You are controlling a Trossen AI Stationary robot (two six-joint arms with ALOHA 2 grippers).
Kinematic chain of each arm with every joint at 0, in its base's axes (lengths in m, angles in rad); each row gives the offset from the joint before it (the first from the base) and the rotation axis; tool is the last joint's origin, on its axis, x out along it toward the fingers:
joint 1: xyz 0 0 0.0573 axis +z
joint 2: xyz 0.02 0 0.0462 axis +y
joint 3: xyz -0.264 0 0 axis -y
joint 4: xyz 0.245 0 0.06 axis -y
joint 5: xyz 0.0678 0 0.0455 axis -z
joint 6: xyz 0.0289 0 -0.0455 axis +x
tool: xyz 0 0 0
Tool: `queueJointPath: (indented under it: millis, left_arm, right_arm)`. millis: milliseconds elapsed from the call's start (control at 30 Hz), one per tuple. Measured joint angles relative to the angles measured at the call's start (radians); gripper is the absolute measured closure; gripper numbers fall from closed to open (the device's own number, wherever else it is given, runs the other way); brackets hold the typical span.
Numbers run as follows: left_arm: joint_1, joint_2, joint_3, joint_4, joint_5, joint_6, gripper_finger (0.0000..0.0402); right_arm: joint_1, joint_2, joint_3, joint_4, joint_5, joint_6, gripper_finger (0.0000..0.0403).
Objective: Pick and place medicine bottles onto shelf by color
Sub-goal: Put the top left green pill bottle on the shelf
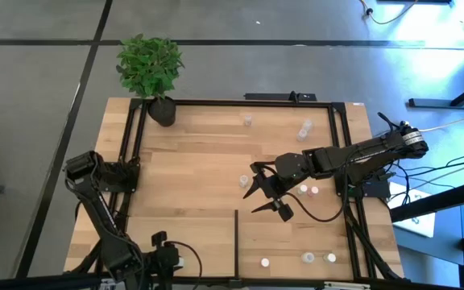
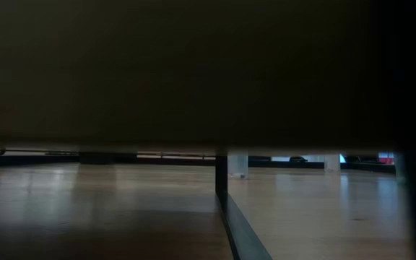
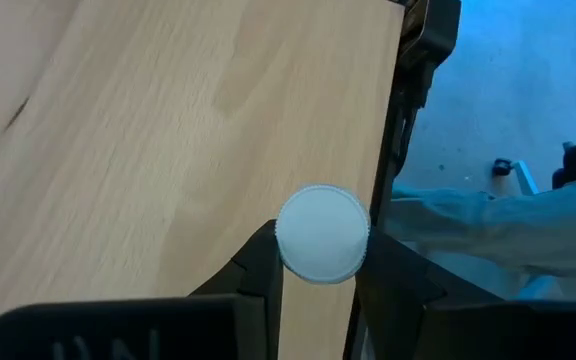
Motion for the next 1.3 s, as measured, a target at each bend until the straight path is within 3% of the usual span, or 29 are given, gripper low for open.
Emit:
queueJointPath:
  millis: [767,1067,1300]
  left_arm:
    - [-0.011,0.043,0.000,0.002,-0.006,0.004,0.0314]
    - [0.021,0.043,0.000,0.011,-0.012,0.075,0.0314]
    - [0.042,0.043,0.000,0.017,0.039,0.081,0.0314]
  right_arm:
    - [0.000,0.000,0.000,0.000,0.000,0.000,0.0175]
    - [0.000,0.000,0.000,0.000,0.000,0.000,0.0175]
    - [0.000,0.000,0.000,0.000,0.000,0.000,0.0175]
